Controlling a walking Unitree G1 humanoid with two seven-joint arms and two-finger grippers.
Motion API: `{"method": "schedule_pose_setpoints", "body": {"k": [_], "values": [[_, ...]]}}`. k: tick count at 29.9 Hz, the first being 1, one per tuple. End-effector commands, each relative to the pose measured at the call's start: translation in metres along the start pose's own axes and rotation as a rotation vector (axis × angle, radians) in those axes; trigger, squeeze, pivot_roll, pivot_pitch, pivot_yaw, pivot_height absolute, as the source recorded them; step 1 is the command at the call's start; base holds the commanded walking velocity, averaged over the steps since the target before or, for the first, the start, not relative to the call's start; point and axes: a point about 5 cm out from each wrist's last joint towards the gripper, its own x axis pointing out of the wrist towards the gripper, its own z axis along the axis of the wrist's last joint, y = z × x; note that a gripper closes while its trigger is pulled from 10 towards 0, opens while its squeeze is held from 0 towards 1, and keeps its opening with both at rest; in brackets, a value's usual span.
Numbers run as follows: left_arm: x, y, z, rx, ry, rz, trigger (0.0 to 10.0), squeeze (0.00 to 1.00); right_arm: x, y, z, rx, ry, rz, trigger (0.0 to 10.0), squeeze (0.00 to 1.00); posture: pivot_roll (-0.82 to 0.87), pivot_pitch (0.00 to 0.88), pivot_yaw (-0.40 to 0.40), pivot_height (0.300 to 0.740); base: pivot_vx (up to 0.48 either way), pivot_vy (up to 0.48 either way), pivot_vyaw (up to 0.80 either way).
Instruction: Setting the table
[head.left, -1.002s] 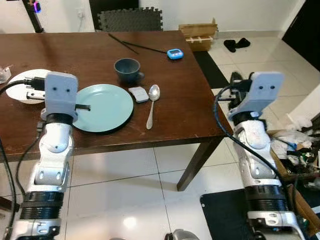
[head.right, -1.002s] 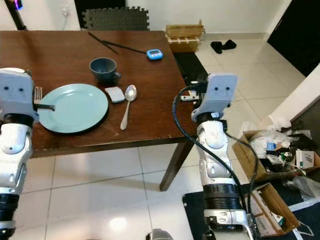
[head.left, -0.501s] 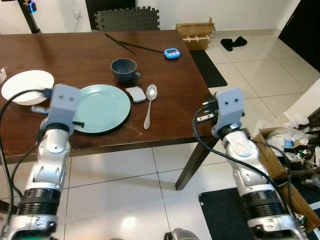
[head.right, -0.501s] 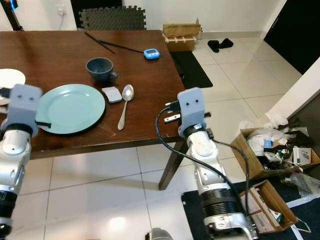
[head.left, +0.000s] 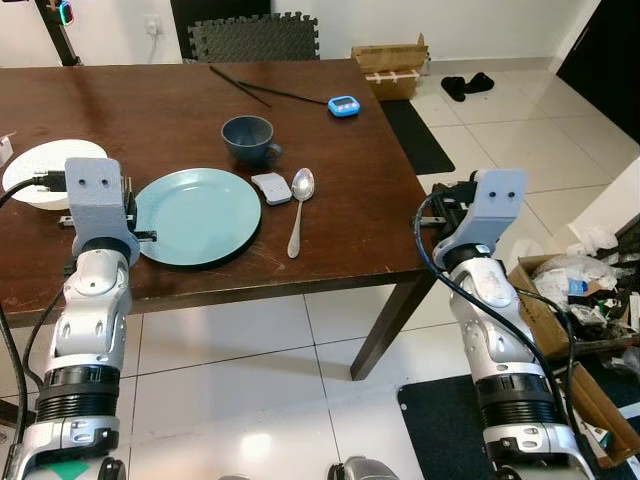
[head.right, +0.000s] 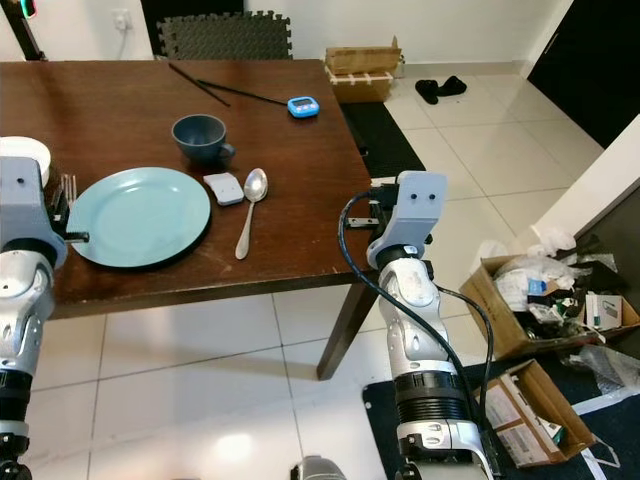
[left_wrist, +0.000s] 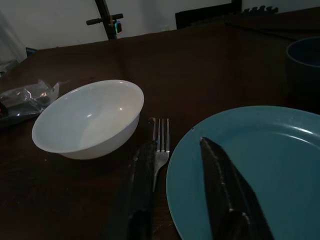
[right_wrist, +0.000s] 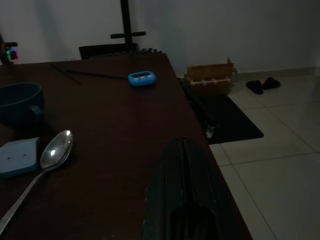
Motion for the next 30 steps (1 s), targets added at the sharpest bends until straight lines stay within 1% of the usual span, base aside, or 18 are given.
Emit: {"method": "schedule_pose_setpoints", "body": {"k": [1,2,3,5,6,7,11,12,13,15,16,17,20,24,25,26,27,30], "values": [[-0.001,0.002,-0.004,-0.008,0.025,0.010,10.0,1.00,0.000,-0.002,0.001,0.007,0.001,-0.003,10.0,0.15,0.07,0.023,-0.007,0.740,0.000,0.000,0.00],[-0.002,0.003,-0.004,-0.012,0.028,0.010,10.0,1.00,0.000,-0.002,0.001,0.009,0.002,-0.006,10.0,0.11,0.06,0.022,-0.007,0.740,0.000,0.000,0.00],[-0.002,0.003,-0.005,-0.012,0.031,0.013,10.0,1.00,0.000,-0.002,0.001,0.008,0.002,-0.007,10.0,0.00,0.07,0.023,-0.008,0.740,0.000,0.000,0.00],[-0.002,0.004,-0.007,-0.016,0.042,0.015,10.0,1.00,0.000,-0.003,0.001,0.007,0.001,-0.006,10.0,0.00,0.07,0.022,-0.009,0.740,0.000,0.000,0.00],[-0.002,0.004,-0.008,-0.023,0.048,0.018,10.0,0.59,0.001,-0.003,0.001,0.006,0.000,-0.006,10.0,0.00,0.07,0.022,-0.010,0.740,0.000,0.000,0.00],[-0.001,0.007,-0.011,-0.047,0.070,0.029,10.0,0.00,0.001,-0.003,0.001,0.003,0.000,-0.006,10.0,0.00,0.07,0.022,-0.010,0.740,0.000,0.000,0.00],[0.001,0.011,-0.016,-0.085,0.118,0.035,10.0,0.00,0.001,-0.003,0.002,-0.001,-0.002,-0.003,10.0,0.00,0.07,0.023,-0.011,0.740,0.000,0.000,0.00],[0.003,0.013,-0.019,-0.073,0.161,0.019,10.0,0.00,0.001,-0.003,0.003,-0.011,-0.003,0.001,10.0,0.00,0.07,0.027,-0.012,0.740,0.000,0.000,0.00],[0.009,0.018,-0.023,-0.057,0.226,-0.002,10.0,0.00,0.002,-0.002,0.005,-0.028,-0.012,0.012,10.0,0.00,0.07,0.031,-0.012,0.740,0.000,0.000,0.00],[0.016,0.026,-0.022,-0.054,0.252,0.011,10.0,0.00,0.003,0.000,0.009,-0.032,-0.023,0.020,10.0,0.00,0.07,0.045,-0.007,0.740,0.000,0.000,0.00],[0.016,0.026,-0.022,-0.054,0.252,0.011,10.0,0.00,0.003,0.000,0.009,-0.032,-0.023,0.020,10.0,0.00,0.07,0.045,-0.007,0.740,0.000,0.000,0.00],[0.024,0.035,-0.021,-0.064,0.284,0.041,10.0,0.00,0.004,0.002,0.013,-0.033,-0.034,0.026,10.0,0.00,0.07,0.061,-0.003,0.740,0.000,0.000,0.00],[0.026,0.039,-0.021,-0.074,0.300,0.052,10.0,0.00,0.004,0.002,0.014,-0.034,-0.038,0.028,10.0,0.00,0.07,0.061,-0.003,0.740,0.000,0.000,0.00],[0.035,0.041,-0.019,-0.175,0.379,-0.048,10.0,0.00,0.001,0.007,0.028,-0.034,-0.082,0.043,10.0,0.00,0.07,0.106,0.025,0.740,0.000,0.000,0.00],[0.038,0.046,-0.019,-0.208,0.398,-0.051,10.0,0.00,-0.002,0.008,0.030,-0.029,-0.089,0.043,10.0,0.00,0.07,0.129,0.034,0.740,0.000,0.000,0.00],[0.038,0.046,-0.019,-0.208,0.398,-0.051,10.0,0.00,-0.002,0.008,0.030,-0.029,-0.089,0.043,10.0,0.00,0.07,0.129,0.034,0.740,0.000,0.000,0.00],[0.041,0.051,-0.017,-0.216,0.411,-0.042,10.0,0.00,-0.005,0.009,0.031,-0.024,-0.088,0.042,10.0,0.00,0.07,0.154,0.041,0.740,0.000,0.000,0.00],[0.042,0.055,-0.017,-0.192,0.425,-0.023,10.0,0.00,-0.008,0.009,0.029,-0.020,-0.080,0.041,10.0,0.00,0.08,0.165,0.045,0.740,0.000,0.000,0.00]]}}
